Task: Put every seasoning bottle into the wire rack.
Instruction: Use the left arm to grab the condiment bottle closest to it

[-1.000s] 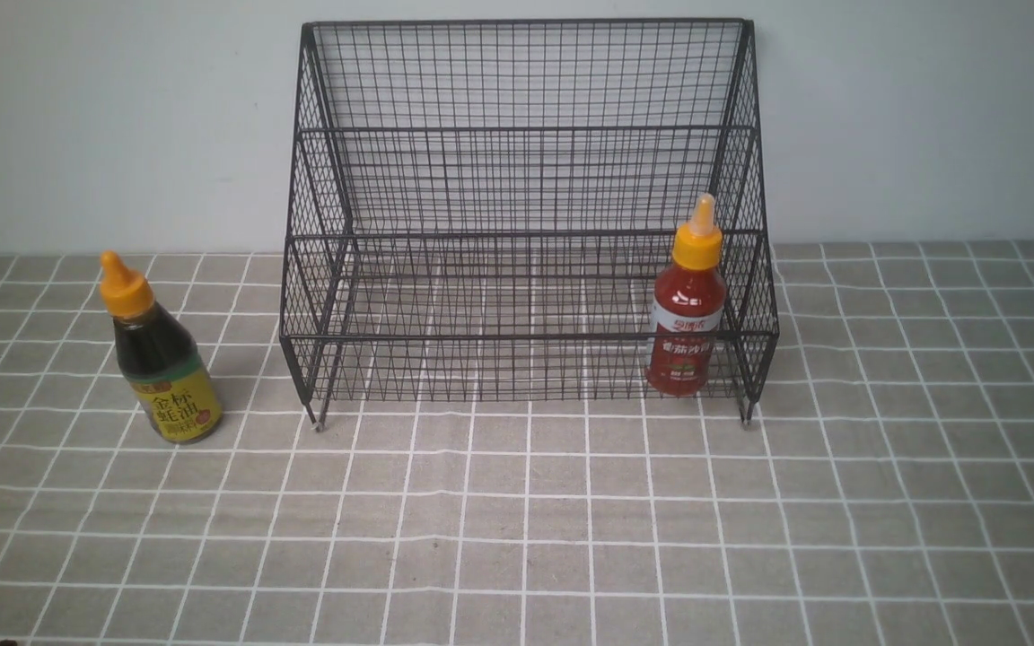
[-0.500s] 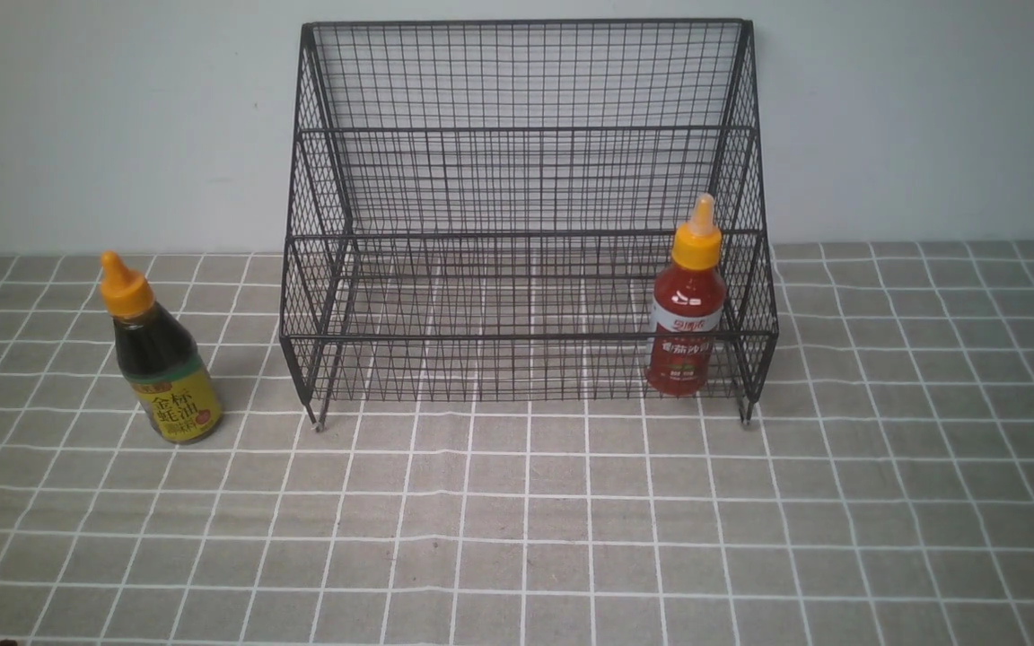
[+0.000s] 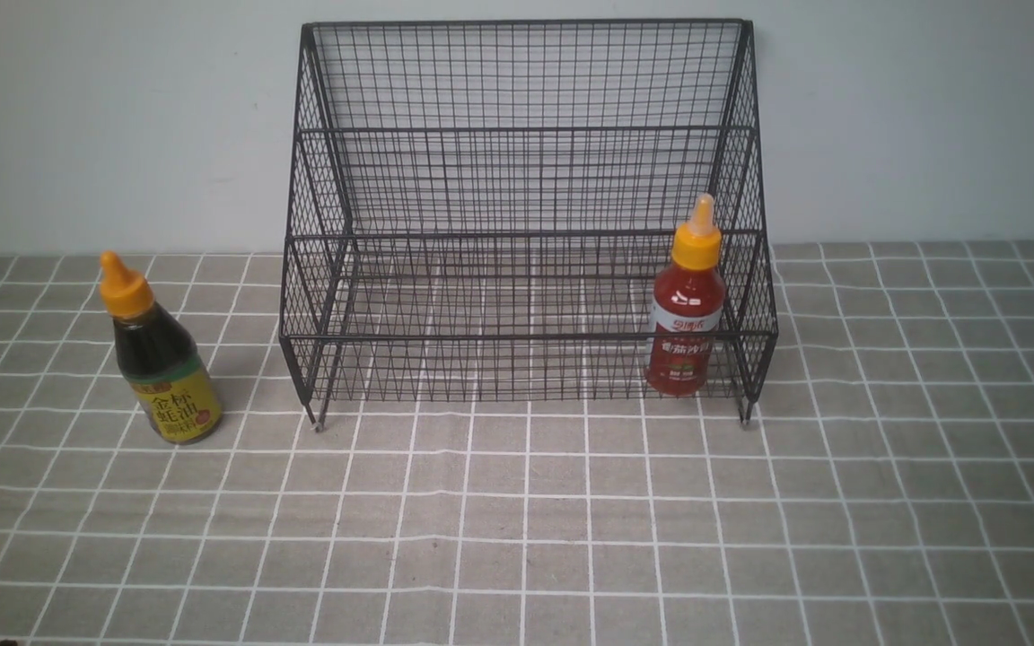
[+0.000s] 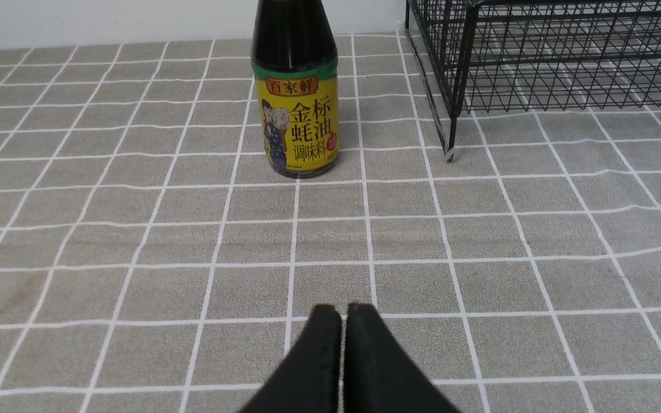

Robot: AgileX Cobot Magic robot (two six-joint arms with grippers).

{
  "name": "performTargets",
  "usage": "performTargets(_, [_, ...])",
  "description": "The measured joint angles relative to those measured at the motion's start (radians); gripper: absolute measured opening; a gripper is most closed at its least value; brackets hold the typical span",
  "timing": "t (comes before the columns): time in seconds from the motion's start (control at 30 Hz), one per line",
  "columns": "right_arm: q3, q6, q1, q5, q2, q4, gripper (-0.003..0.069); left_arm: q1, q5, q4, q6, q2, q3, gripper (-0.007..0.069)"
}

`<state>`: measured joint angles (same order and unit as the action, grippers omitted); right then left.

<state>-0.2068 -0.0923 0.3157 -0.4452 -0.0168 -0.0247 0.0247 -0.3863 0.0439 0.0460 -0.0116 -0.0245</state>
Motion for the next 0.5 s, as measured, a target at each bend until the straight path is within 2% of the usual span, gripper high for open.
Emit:
performTargets(0.23, [0.200, 0.000, -0.215, 0.105, 0.018, -0.005, -0.0012, 0.000, 0.000, 0.000, 0.000, 0.000, 0.000, -0.0006])
performTargets(0.5, [0.231, 0.000, -0.255, 0.089, 0.028, -0.006, -0.0012, 0.000, 0.000, 0.000, 0.000, 0.000, 0.000, -0.0006])
